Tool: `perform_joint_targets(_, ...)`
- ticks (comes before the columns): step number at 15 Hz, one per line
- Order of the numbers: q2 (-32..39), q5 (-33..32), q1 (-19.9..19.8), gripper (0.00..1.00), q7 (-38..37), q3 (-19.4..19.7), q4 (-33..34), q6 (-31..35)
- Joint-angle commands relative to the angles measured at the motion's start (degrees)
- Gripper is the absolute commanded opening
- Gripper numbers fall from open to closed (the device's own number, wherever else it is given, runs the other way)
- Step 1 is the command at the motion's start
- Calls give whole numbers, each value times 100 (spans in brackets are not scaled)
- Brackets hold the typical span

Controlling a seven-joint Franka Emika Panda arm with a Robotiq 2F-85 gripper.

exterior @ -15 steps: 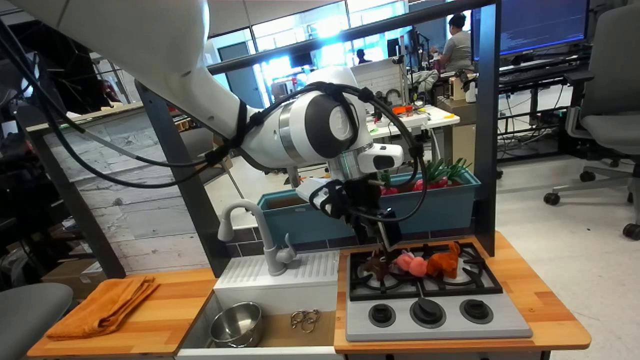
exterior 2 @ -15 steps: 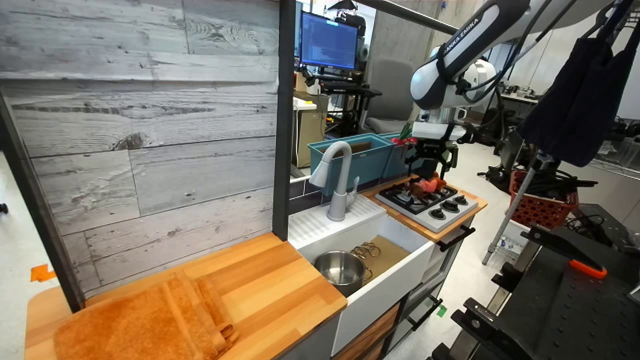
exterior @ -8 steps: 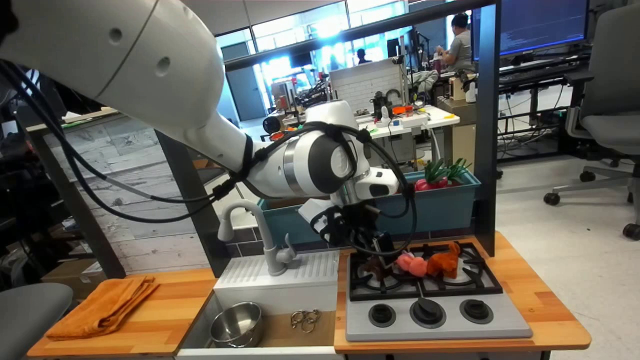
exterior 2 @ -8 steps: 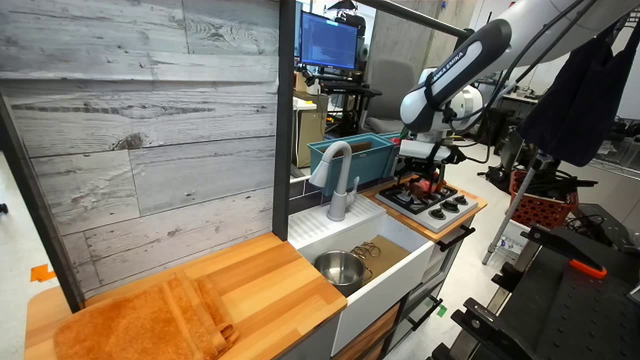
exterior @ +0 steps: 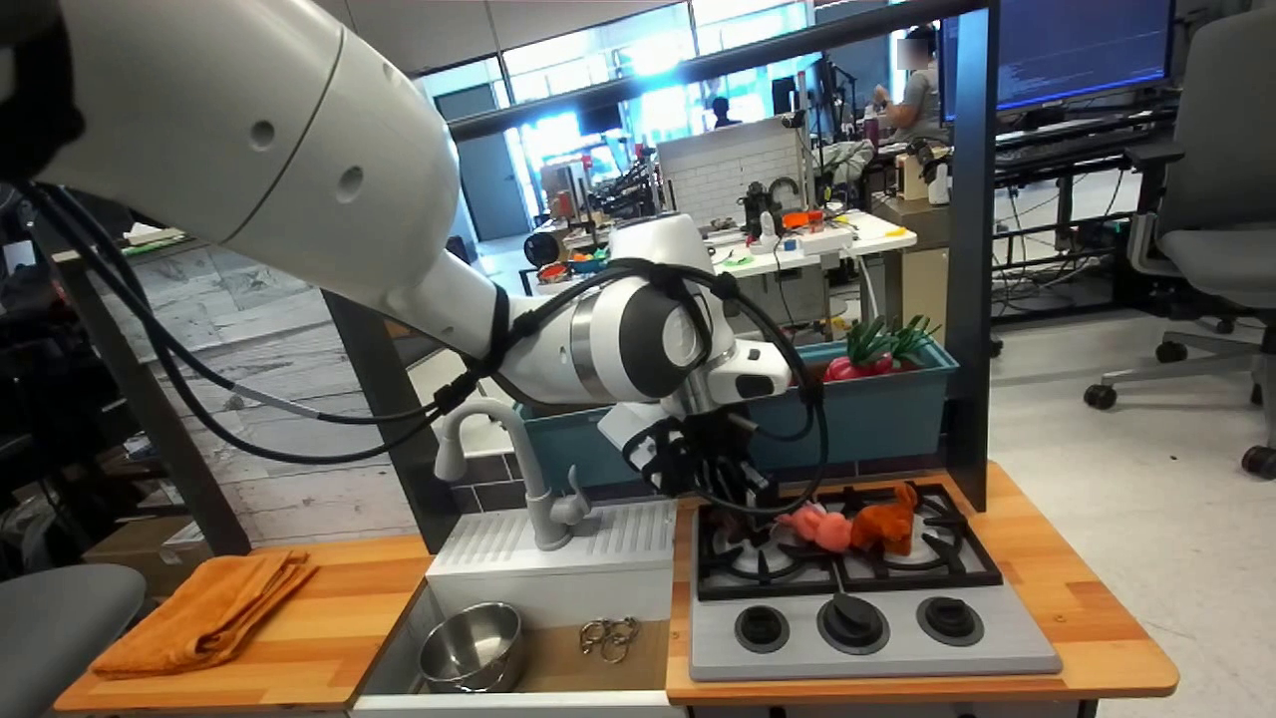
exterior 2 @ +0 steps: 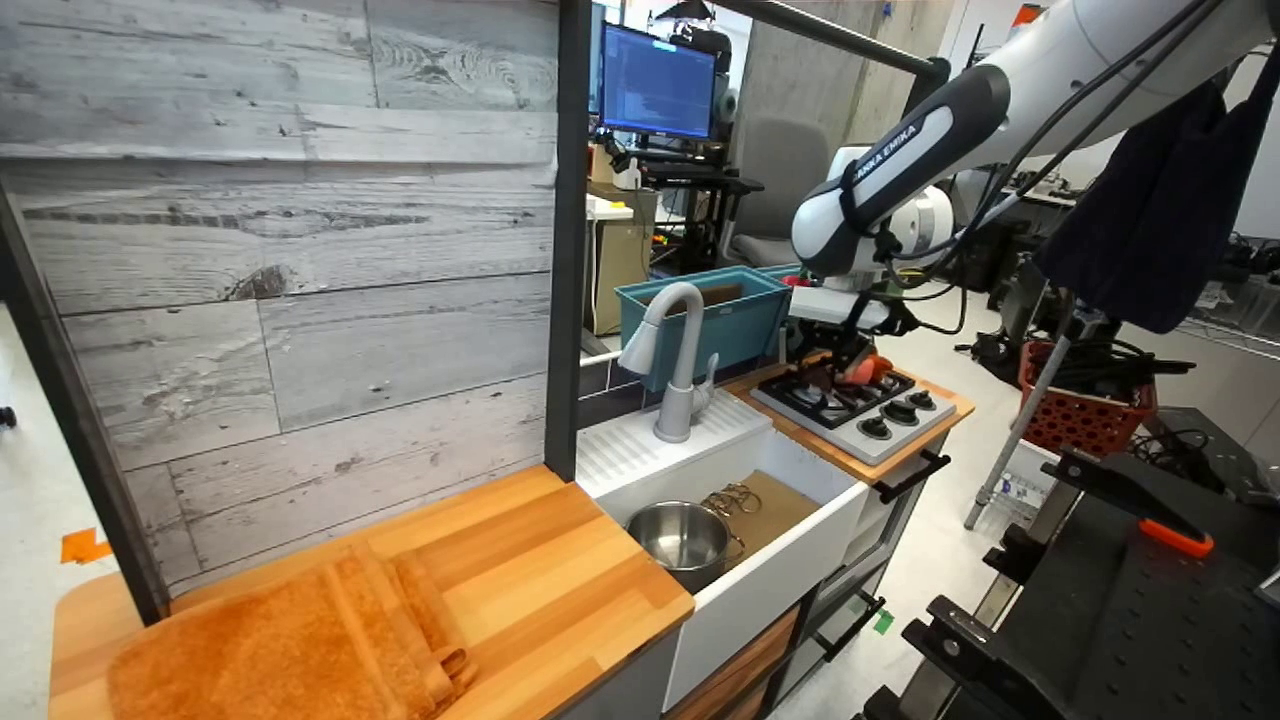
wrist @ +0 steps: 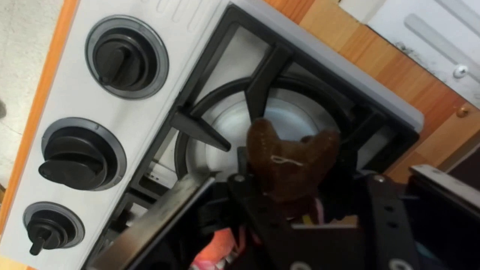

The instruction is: Use the towel to wipe the left side of the countertop, place the two plush toys on the stove inside the silver pot

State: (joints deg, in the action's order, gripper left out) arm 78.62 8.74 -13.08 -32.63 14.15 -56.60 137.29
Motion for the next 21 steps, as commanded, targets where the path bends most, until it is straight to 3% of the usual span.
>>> perform_joint_targets(1,-210,13,-66,14,498,-155,-350,318)
perform_joint_targets(3,-474,-4,-1,2,954,-247,-849,726)
perform_joint_targets(10,-1484,-130,154,4,2650,-703,-2898,2697)
perform_joint_targets(16,-2348,-231,131,4,3396,-1567,-4535,4141)
perform_joint_targets(21,-2932,-449,-15,4,3604,-2121,-5524,4259)
